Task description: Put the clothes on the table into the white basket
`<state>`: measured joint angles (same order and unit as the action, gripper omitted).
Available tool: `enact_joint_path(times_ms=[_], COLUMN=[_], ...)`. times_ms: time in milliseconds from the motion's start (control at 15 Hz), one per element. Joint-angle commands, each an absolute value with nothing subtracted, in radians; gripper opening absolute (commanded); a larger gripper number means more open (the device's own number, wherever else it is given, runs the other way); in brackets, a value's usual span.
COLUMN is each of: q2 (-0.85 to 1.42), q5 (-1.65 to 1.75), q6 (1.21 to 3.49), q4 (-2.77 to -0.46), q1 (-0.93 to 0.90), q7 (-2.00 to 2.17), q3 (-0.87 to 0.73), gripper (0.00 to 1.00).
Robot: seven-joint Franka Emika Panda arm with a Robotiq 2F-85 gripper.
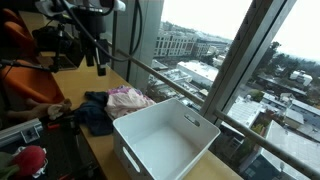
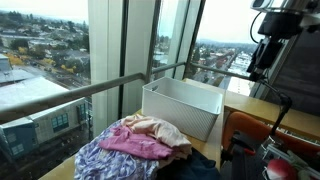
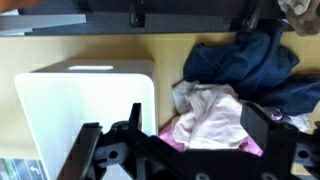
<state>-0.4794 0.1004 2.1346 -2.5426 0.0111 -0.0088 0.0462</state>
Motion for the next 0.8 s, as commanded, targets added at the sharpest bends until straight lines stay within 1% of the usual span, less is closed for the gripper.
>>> enact_joint_path(times_ms=[0, 267, 533, 733], q2=[-0.236, -0.007, 0.219, 0.370], q5=[0.100, 0.080, 0.117, 0.135], q6=[2.254, 2.371, 2.436, 2.470], q4=[-2.351, -2.180, -2.038, -1.952], q1=[-0.021, -0.064, -0.122, -0.152], q7=[-0.076, -0.102, -0.078, -0.097], q3=[0.038, 0.067, 0.120, 0.127], gripper=[1.00, 1.00, 1.00, 1.00])
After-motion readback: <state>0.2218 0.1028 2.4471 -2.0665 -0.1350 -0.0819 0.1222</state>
